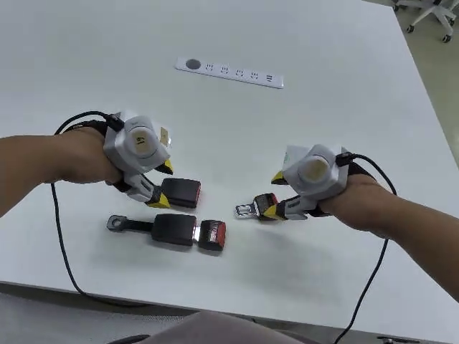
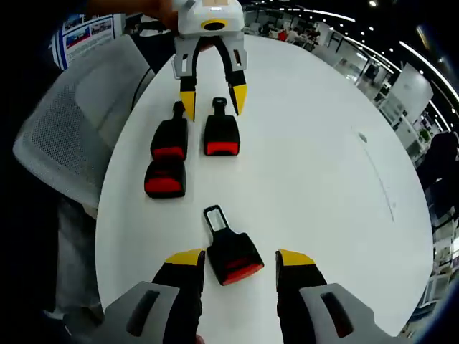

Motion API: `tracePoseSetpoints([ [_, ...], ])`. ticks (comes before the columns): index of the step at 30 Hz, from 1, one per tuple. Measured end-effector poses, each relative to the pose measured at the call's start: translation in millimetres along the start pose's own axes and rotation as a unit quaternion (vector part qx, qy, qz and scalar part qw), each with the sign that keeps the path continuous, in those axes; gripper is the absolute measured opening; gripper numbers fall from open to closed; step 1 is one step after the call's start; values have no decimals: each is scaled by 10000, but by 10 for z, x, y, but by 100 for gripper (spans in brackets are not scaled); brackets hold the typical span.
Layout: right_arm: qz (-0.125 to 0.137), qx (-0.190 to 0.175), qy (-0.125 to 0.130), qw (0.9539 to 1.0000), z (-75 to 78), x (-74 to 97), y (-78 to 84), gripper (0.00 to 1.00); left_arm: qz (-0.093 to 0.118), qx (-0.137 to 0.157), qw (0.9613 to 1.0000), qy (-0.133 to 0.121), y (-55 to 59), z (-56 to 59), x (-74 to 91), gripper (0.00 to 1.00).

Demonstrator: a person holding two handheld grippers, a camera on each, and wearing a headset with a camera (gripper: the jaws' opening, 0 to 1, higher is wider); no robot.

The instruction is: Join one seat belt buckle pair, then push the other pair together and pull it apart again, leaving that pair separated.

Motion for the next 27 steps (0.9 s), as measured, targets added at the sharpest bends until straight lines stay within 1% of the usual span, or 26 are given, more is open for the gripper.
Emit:
tracePoseSetpoints([
  [1, -41, 90, -71, 9999, -59, -24, -9, 37, -31, -74, 10000, 54, 16, 3, -31, 42],
  [2, -101, 184, -128, 9997, -66, -56, -1, 37, -71, -132, 9999, 78, 34, 2, -48, 42],
  [3, -201, 266, -186, 9993, -33, -100, 30, 37, -95, -150, 9998, 89, 45, -5, -68, 41],
  [4, -233, 308, -181, 9991, -28, -128, 36, 36, -125, -144, 9998, 79, 70, -26, -126, 41],
  [5, -359, 519, -213, 9978, -24, -179, 49, 36, -160, -199, 9996, 90, 77, -22, -149, 40],
  [6, -440, 598, -293, 9968, -47, -204, 60, 36, -125, -220, 9996, 102, 76, -31, -172, 39],
  [8, -485, 652, -366, 9960, -63, -291, 77, 35, -138, -243, 9995, 114, 58, -46, -208, 37],
  [9, -513, 711, -403, 9953, -84, -287, 67, 34, -126, -235, 9996, 131, 53, -56, -218, 36],
  [10, -536, 750, -395, 9950, -79, -304, 75, 33, -120, -211, 9996, 140, 55, -75, -239, 35],
  [11, -574, 755, -393, 9947, -52, -338, 108, 33, -158, -216, 9995, 175, 65, -80, -258, 34],
  [12, -570, 730, -425, 9948, -43, -347, 120, 33, -183, -272, 9992, 214, 55, -53, -264, 35],
  [13, -552, 696, -461, 9950, -42, -334, 118, 33, -273, -451, 9984, 227, 68, -49, -279, 34],
  [14, -498, 628, -511, 9955, -35, -327, 120, 33, -293, -421, 9984, 224, 76, -45, -293, 34],
  [16, -412, 578, -600, 9957, -54, -308, 117, 33, -299, -312, 9987, 262, 52, -43, -275, 34],
  [17, -368, 508, -627, 9961, -16, -313, 134, 33, -295, -337, 9986, 270, 53, -35, -271, 34],
  [20, -271, 411, -719, 9962, -3, -324, 141, 32, -272, -384, 9984, 300, 38, -25, -257, 34],
  [22, -212, 280, -731, 9967, 18, -332, 153, 32, -297, -362, 9984, 311, 34, -16, -251, 34],
  [23, -189, 257, -724, 9969, -7, -334, 150, 32, -311, -380, 9983, 318, 28, -10, -251, 33],
  [25, -153, 165, -693, 9973, -4, -338, 151, 32, -367, -416, 9979, 328, 15, 0, -251, 33],
  [26, -158, 173, -683, 9974, -6, -336, 152, 32, -415, -463, 9975, 336, 8, 4, -252, 33],
  [27, -165, 109, -653, 9977, -17, -331, 154, 32, -446, -488, 9972, 339, 2, 8, -252, 33],
])
Point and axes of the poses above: the centre of the closed fingertips' face, and the gripper's own axes: x roughly backward along the fingers, z roughly to its right, y roughly out of its underside, the point moved 3 cm from there along x, roughly backward along the fingers, and after that the axes turned 8 degrees about -y, right-handed, at the moved point
